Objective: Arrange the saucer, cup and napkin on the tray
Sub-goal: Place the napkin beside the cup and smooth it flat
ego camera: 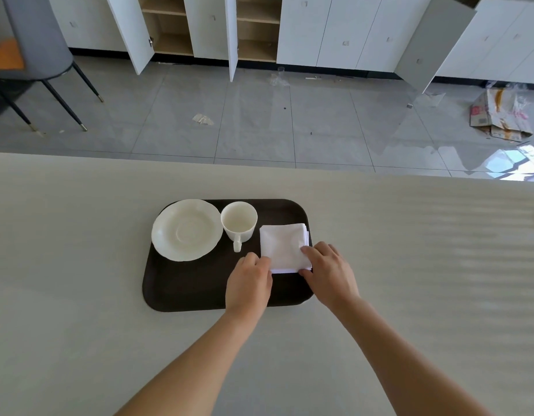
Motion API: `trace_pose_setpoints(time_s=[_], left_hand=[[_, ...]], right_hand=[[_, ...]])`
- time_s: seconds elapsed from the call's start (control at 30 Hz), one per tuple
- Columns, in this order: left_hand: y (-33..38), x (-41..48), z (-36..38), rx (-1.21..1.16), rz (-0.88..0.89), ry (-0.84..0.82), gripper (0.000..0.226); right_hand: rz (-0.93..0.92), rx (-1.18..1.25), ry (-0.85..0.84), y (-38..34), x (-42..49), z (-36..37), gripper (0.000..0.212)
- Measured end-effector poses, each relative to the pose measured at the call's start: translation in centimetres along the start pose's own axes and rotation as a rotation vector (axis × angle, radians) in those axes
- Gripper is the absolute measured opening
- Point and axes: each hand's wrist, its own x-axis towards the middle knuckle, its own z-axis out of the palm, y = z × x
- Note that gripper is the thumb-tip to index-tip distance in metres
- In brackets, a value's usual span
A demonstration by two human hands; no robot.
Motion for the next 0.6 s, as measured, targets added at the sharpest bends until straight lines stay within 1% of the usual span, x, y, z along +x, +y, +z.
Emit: trace_pose_setpoints(time_s=[0.13, 0.23, 0.4, 0.5, 0.6], left_hand=[[-0.1, -0.4, 0.0, -0.141, -0.023, 0.089, 0.012], [-0.3, -0.7, 0.2, -0.159, 0.036, 0.105, 0.017], [-0.3, -0.5, 0.3, 0.083, 0.219, 0.052, 0.012], [-0.1, 0.6, -0.1, 0.193, 0.311, 0.048, 0.02], [0.0, 1.4, -0.4, 0.27, 0.349, 0.05, 0.025]], right_hand=[[-0.008, -0.008, 0.079, -0.1, 0.2, 0.2, 0.038], [-0.02, 0.002, 0.105, -0.3, 0.3, 0.4, 0.034], [-0.01, 0.004, 0.133, -0.9, 1.0, 0.3, 0.028], [-0.022, -0.019, 0.139, -0.8, 1.3, 0.3, 0.025], [-0.026, -0.032, 0.145, -0.5, 1.6, 0.3, 0.025]])
